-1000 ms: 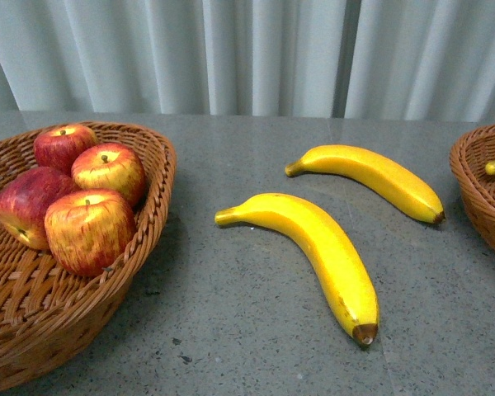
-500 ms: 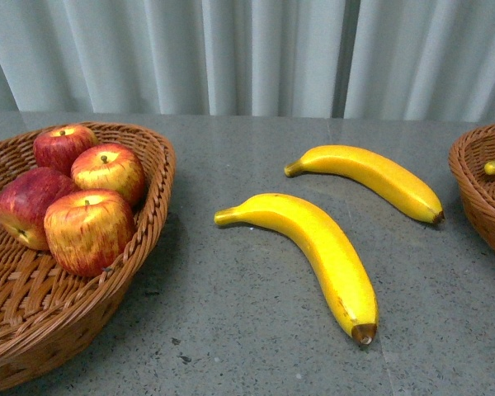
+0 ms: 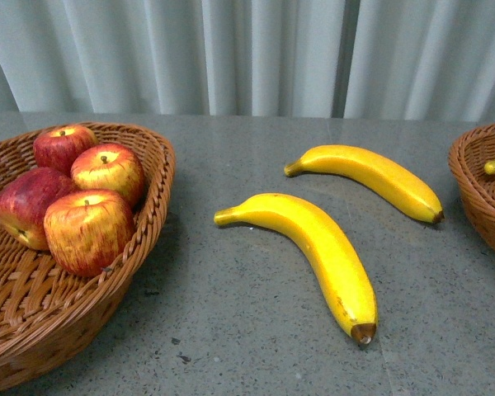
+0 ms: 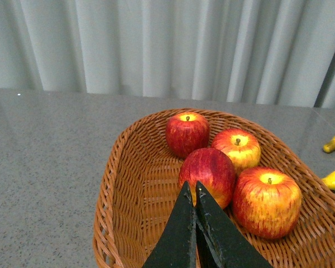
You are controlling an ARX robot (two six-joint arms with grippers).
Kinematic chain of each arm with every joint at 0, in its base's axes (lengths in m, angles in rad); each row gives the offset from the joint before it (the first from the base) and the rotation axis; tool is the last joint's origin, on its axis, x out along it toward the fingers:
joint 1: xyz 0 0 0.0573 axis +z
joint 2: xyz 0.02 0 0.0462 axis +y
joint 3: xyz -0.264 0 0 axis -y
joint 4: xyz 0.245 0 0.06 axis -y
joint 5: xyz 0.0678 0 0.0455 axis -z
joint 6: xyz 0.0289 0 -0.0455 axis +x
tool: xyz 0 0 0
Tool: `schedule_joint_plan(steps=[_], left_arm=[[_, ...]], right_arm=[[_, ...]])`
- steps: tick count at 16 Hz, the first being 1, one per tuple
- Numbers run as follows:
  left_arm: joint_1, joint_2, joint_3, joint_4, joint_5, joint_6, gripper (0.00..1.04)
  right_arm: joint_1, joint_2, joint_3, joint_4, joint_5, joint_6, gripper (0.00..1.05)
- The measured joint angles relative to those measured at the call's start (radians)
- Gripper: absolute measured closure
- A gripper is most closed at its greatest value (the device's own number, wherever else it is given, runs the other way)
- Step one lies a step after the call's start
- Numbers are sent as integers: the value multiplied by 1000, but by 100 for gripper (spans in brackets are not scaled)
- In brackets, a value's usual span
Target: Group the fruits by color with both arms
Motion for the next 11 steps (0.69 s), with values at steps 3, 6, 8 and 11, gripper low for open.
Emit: schedule_joint_plan(steps=[3,6,8,11], left_arm=[[-10,-74,-19,-49,17,1,103],[-9,-129,-47,-58,17,1,103],[-9,-164,-47,-92,17,1,103],[-9,-206,-47,-137,17,1,103]], right_arm=[[0,0,0,0,0,0,7],[0,0,0,0,0,0,7],[0,0,0,0,0,0,7],[0,0,0,0,0,0,7]])
